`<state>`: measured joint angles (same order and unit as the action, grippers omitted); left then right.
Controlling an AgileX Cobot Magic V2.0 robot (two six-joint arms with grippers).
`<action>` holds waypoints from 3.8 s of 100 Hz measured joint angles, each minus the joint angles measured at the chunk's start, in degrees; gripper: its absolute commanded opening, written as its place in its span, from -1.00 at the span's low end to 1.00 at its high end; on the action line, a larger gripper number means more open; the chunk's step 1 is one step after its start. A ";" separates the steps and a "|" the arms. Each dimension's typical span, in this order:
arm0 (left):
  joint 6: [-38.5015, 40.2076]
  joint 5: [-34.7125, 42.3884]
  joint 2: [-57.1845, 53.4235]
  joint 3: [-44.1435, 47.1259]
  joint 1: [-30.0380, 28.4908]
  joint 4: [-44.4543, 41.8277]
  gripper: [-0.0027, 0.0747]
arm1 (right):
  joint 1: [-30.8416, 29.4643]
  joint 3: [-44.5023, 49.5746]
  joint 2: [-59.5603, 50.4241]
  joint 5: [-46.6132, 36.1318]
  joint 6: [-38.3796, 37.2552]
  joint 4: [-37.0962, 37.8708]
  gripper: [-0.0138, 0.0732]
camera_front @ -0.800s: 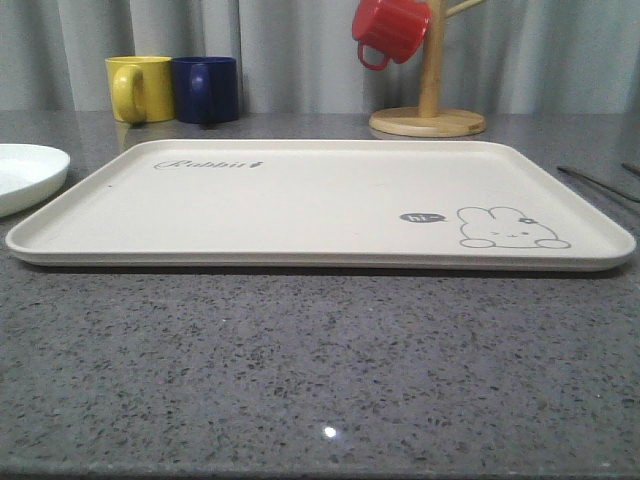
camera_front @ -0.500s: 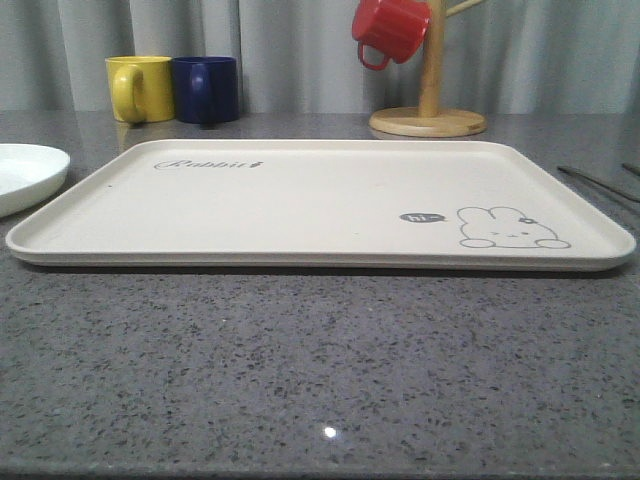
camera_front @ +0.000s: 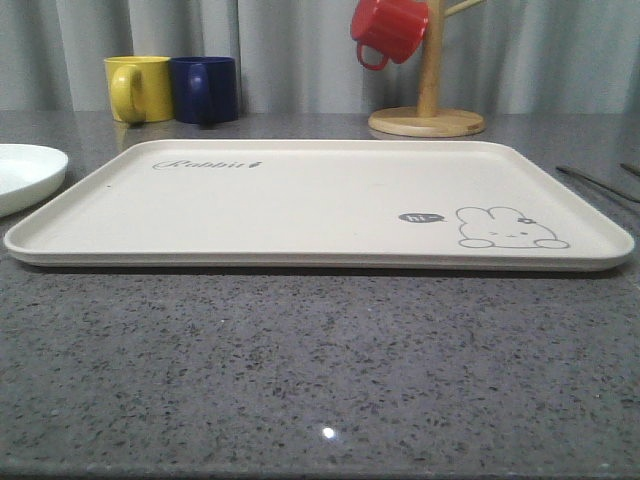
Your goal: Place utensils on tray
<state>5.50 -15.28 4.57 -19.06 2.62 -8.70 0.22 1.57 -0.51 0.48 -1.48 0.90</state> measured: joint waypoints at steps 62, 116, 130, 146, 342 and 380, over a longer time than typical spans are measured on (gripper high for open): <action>0.00 -39.18 30.69 -30.01 0.00 0.09 -0.98 | 0.00 0.00 0.00 0.00 0.00 0.00 -0.84; 0.00 -40.07 33.10 -30.01 0.00 0.09 0.25 | 0.00 0.00 0.00 0.00 0.00 0.00 -0.84; 0.00 -40.20 33.24 -30.01 0.00 0.34 0.27 | 0.00 0.00 0.00 0.00 0.00 0.00 -0.84; 0.00 -38.43 36.18 -30.41 0.00 0.34 0.27 | 0.00 0.00 0.00 0.00 0.00 0.00 -0.84; -5.50 -36.14 91.25 -53.72 -13.12 7.43 -0.97 | 0.00 0.00 0.00 0.00 0.00 0.00 -0.84; -5.90 -36.36 87.40 -53.85 -13.12 8.25 -0.97 | 0.00 0.00 0.00 0.00 0.00 0.00 -0.84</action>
<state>-0.40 -51.65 91.97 -72.92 -10.49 -0.45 0.22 1.57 -0.51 0.48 -1.48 0.90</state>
